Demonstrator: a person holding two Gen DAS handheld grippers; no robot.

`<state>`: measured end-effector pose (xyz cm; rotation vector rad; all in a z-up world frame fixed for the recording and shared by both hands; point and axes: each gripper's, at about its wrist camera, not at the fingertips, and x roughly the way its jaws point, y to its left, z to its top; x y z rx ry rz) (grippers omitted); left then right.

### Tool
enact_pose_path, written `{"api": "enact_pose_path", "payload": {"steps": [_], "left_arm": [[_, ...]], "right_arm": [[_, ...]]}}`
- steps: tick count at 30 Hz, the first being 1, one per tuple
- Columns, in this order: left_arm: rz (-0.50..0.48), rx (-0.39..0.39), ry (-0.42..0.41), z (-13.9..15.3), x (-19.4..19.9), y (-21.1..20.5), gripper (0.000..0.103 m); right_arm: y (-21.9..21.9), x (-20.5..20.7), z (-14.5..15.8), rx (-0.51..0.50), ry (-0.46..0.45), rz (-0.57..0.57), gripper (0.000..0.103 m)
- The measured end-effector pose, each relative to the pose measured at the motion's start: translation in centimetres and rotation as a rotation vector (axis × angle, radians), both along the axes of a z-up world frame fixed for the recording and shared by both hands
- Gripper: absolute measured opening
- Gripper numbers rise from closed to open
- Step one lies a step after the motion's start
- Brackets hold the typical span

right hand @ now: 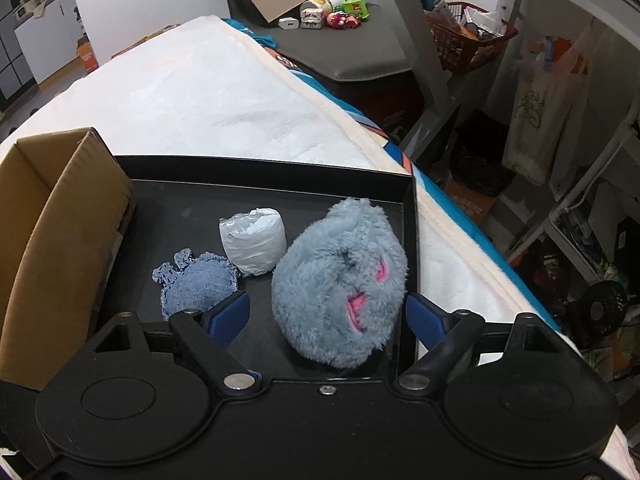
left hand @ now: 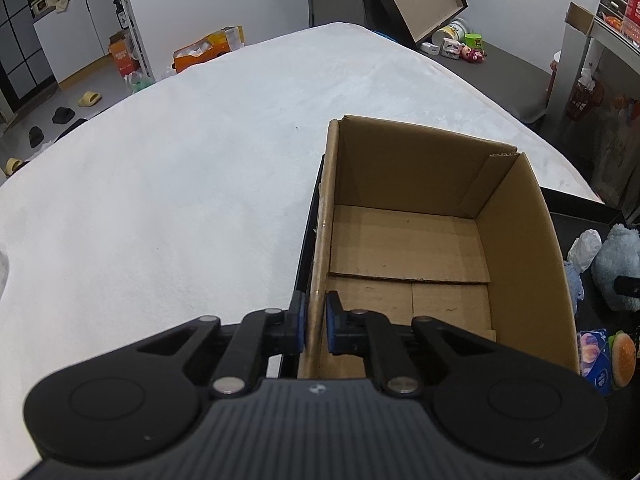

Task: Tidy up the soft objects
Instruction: 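Grasp the grey fluffy plush ball with the right gripper, then carry the grey plush ball into the box held by the left gripper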

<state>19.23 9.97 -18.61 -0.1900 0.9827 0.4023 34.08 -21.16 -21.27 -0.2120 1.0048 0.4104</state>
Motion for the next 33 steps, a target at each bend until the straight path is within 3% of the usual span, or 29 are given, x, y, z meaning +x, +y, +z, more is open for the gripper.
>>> {"api": "enact_pose_path", "payload": {"steps": [4, 6, 11, 24, 33], "left_arm": [[0.002, -0.021, -0.01, 0.1, -0.1, 0.3, 0.009], [-0.001, -0.026, -0.014, 0.0, -0.1, 0.4, 0.009], [-0.004, -0.035, -0.03, 0.0, -0.4, 0.6, 0.009], [-0.022, -0.072, -0.071, 0.0, -1.2, 1.3, 0.009], [-0.038, -0.118, -0.081, 0.0, -1.6, 1.6, 0.011]], "right_arm": [[0.6, 0.3, -0.6, -0.027, 0.012, 0.007, 0.078], [0.7, 0.5, -0.5, -0.044, 0.014, 0.0, 0.063], [-0.1, 0.9, 0.4, 0.006, 0.046, -0.026, 0.049], [1.0, -1.6, 3.4, 0.045, 0.005, 0.004, 0.044], [3.2, -3.7, 7.2, 0.075, -0.077, 0.059, 0.044]]}}
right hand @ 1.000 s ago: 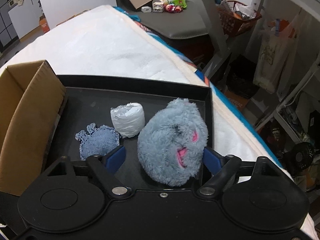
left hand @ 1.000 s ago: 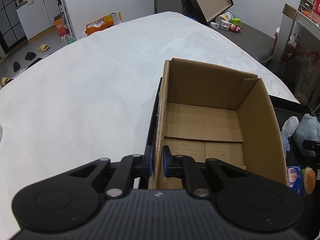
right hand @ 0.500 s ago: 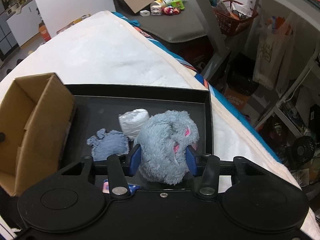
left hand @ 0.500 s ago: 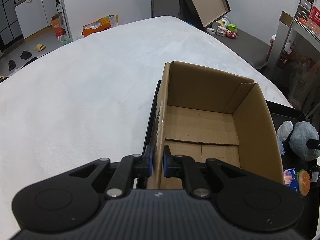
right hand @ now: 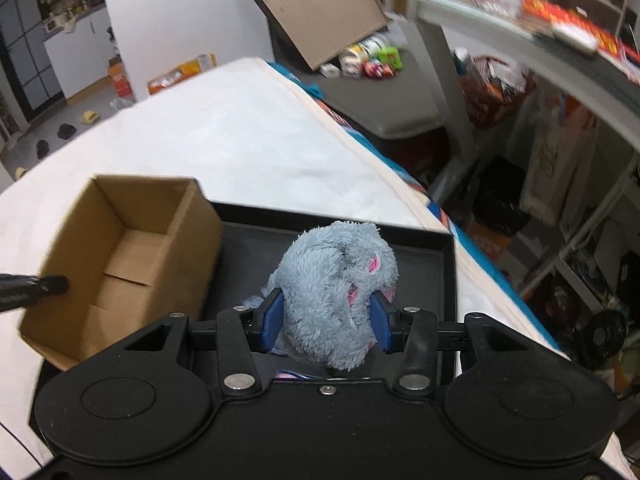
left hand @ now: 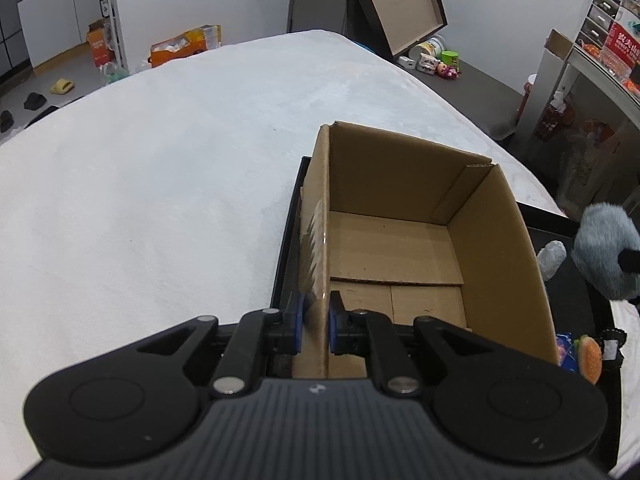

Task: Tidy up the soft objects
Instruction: 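Carry the grey plush ball into the box held by the left gripper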

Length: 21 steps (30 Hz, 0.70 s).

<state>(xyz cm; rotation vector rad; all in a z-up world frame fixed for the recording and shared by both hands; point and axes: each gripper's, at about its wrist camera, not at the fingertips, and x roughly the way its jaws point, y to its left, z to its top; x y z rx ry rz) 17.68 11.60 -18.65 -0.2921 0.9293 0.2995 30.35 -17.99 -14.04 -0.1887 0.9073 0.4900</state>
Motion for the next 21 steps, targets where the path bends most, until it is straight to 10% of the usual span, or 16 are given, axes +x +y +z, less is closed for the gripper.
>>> {"api": "enact_pose_path", "payload": {"steps": [21], "left_arm": [[-0.086, -0.06, 0.013, 0.1, 0.1, 1.6, 0.012]], "right_arm": [[9.8, -3.6, 3.3, 0.054, -0.073, 0.186, 0.044]]}}
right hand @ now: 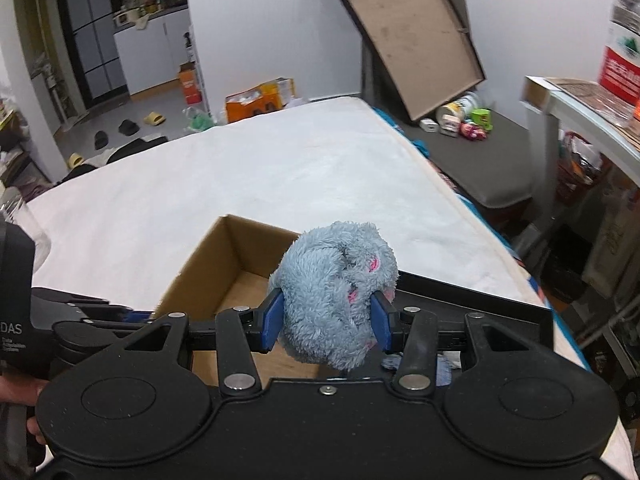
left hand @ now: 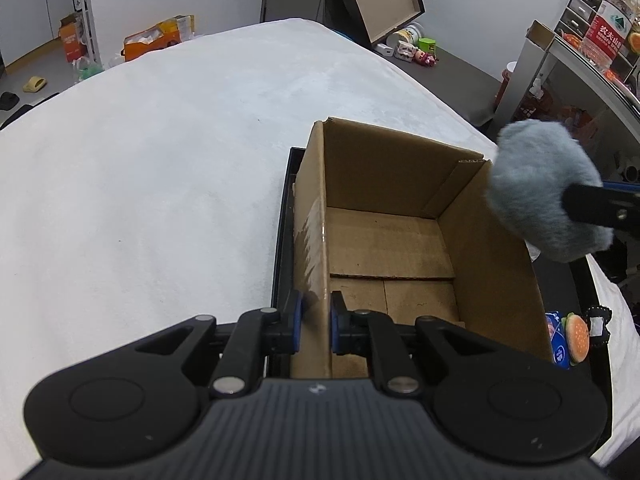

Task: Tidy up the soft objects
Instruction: 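Carry the grey plush ball into the box held by the left gripper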

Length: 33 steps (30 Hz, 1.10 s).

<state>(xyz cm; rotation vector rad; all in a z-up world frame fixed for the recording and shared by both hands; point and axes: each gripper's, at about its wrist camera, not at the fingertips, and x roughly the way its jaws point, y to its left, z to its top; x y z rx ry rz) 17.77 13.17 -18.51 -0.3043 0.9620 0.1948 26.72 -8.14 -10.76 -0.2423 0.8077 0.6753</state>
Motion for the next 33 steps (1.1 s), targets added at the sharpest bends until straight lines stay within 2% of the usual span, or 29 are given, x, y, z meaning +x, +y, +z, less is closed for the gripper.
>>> {"api": "enact_pose_path", "payload": {"steps": [11, 21, 26, 33], "left_arm": [[-0.018, -0.031, 0.005, -0.2, 0.1, 0.7, 0.013], [0.033, -0.095, -0.016, -0.7, 0.0, 1.6, 0.013], [0.064, -0.152, -0.019, -0.9, 0.0, 2.4, 0.014], [0.078, -0.173, -0.03, -1.1, 0.0, 2.8, 0.014]], "right_arm": [[4.3, -1.2, -1.5, -0.019, 0.028, 0.055, 0.045], [6.7, -0.6, -3.8, -0.018, 0.069, 0.073, 0.045], [7.5, -0.6, -5.0, -0.023, 0.085, 0.074, 0.045], [8.2, 0.5, -6.4, -0.025, 0.103, 0.068, 0.045]]}}
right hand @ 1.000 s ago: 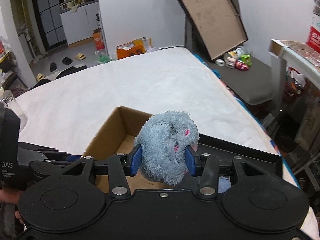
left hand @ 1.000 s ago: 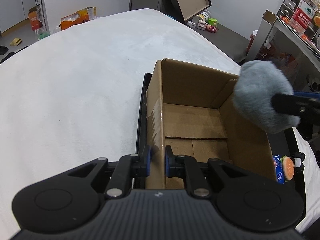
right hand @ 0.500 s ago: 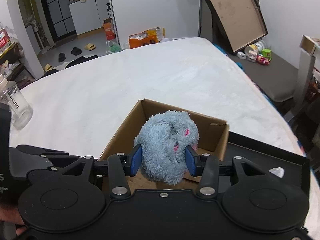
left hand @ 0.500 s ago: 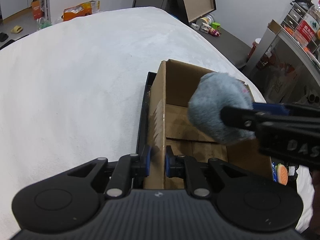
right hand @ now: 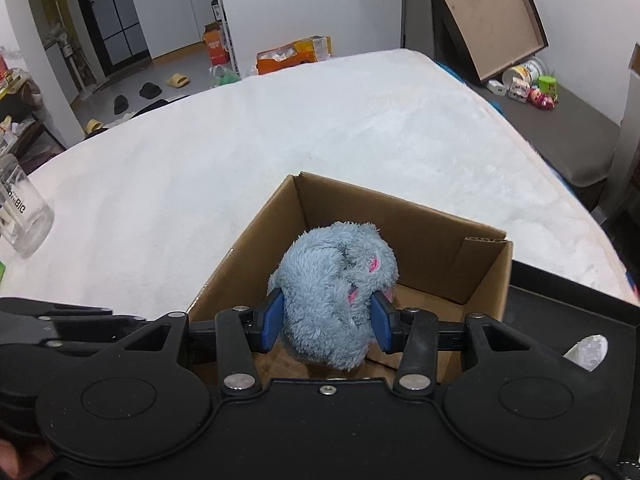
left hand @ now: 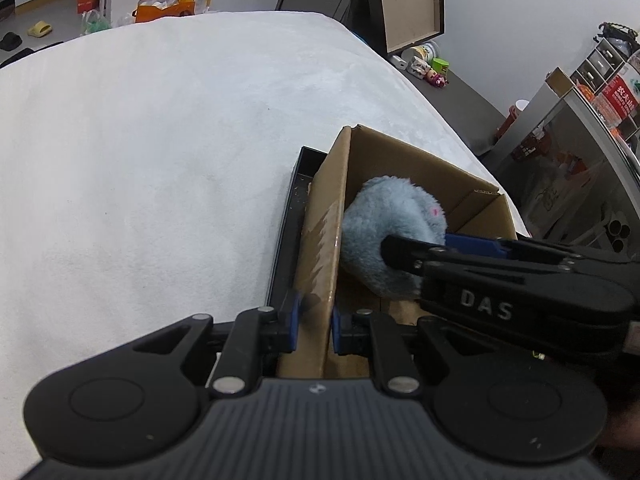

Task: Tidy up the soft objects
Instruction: 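Carry the grey plush ball into the box held by the left gripper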

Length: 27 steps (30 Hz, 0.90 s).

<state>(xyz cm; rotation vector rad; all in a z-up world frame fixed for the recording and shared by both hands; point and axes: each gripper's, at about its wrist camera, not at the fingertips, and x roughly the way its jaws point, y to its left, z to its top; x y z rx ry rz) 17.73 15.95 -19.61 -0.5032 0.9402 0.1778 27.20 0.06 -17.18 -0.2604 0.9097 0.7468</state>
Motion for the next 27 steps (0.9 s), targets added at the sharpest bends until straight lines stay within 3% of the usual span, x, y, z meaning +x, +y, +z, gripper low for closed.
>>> {"api": "enact_pose_path", "payload": {"steps": [12, 16, 27], "left_arm": [[0.003, -0.001, 0.01, 0.1, 0.1, -0.1, 0.015], [0.011, -0.004, 0.011, 0.1, 0.1, -0.1, 0.015], [0.037, 0.012, 0.028, 0.4, -0.1, -0.7, 0.015]], "right_arm": [[0.9, 0.8, -1.7, 0.016, 0.057, -0.033, 0.048], [1.0, 1.5, -1.9, 0.02, 0.095, -0.067, 0.055], [-1.8, 1.5, 0.2, 0.09, 0.127, -0.134, 0.058]]}}
